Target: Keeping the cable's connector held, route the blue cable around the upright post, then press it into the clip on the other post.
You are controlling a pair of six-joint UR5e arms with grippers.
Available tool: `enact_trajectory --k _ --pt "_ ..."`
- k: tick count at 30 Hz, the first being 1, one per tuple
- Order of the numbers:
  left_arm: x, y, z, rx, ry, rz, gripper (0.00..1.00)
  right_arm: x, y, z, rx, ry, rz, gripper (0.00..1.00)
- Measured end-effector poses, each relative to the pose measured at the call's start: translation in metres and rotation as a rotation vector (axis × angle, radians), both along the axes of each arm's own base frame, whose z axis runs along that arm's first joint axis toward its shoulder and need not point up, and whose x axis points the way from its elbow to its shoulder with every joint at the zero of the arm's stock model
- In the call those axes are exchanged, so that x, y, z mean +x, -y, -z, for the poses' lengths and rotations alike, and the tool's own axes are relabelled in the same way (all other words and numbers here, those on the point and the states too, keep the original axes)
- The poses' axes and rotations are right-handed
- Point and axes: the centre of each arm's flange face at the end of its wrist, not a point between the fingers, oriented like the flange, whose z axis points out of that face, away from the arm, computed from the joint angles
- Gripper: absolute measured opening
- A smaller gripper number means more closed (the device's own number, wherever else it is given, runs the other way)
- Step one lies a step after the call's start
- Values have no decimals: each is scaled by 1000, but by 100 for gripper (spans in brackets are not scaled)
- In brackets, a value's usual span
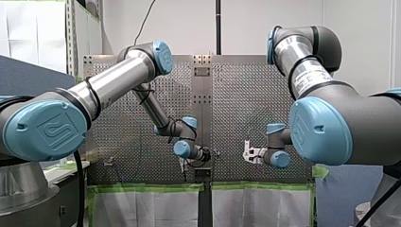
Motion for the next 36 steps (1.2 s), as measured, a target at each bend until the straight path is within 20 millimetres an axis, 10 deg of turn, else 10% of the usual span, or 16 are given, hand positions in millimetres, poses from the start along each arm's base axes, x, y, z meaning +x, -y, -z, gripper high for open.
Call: enact_trajectory --k 2,3,5,36 --pt "0 -1 0 15 0 1 53 -1 1 0 -1 0 2 0" --pt "0 -2 0 23 0 1 53 -1 2 -1 -1 0 3 0" --pt "0 -4 1 45 2 -6 98 -2 2 -1 -2 0 3 0" --pt "-43 -9 -37 343 -5 -24 98 -10 4 1 22 -7 19 0"
